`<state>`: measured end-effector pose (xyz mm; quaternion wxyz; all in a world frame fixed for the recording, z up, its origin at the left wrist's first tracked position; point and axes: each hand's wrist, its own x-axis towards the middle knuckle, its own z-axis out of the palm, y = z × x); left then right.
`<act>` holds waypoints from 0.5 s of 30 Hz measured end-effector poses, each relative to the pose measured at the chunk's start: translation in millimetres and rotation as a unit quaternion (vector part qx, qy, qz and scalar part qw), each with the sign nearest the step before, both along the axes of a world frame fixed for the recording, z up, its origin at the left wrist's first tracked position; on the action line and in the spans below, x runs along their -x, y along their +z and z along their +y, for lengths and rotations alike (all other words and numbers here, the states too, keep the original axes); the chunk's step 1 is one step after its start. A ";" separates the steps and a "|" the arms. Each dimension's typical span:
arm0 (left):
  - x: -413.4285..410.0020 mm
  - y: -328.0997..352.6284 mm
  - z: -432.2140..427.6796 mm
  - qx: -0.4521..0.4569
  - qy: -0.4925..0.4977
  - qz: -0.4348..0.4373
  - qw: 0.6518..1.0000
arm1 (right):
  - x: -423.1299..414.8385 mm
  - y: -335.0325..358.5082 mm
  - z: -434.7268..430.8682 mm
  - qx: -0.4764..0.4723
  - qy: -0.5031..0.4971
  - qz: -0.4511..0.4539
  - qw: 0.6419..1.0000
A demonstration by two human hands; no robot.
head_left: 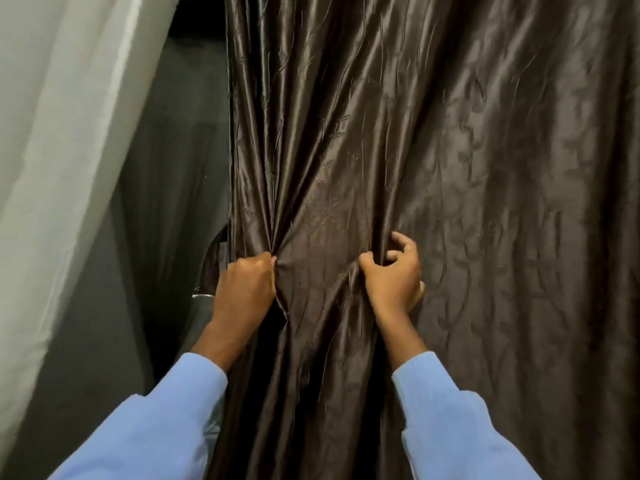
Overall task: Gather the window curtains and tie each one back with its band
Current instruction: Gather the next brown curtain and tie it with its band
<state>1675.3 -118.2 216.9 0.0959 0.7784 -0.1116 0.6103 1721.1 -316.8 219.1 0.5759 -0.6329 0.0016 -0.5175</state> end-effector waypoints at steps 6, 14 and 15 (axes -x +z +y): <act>5.0 3.8 -10.6 0.018 0.017 0.041 0.999 | 15.1 -3.4 13.4 -0.029 0.001 -0.079 0.996; 14.7 5.3 -32.6 0.014 0.033 0.053 0.998 | 37.2 -3.5 47.5 0.032 0.016 -0.163 0.986; 15.8 5.4 -32.7 0.014 0.033 0.052 0.998 | 38.0 -3.1 52.2 0.047 0.026 -0.172 0.984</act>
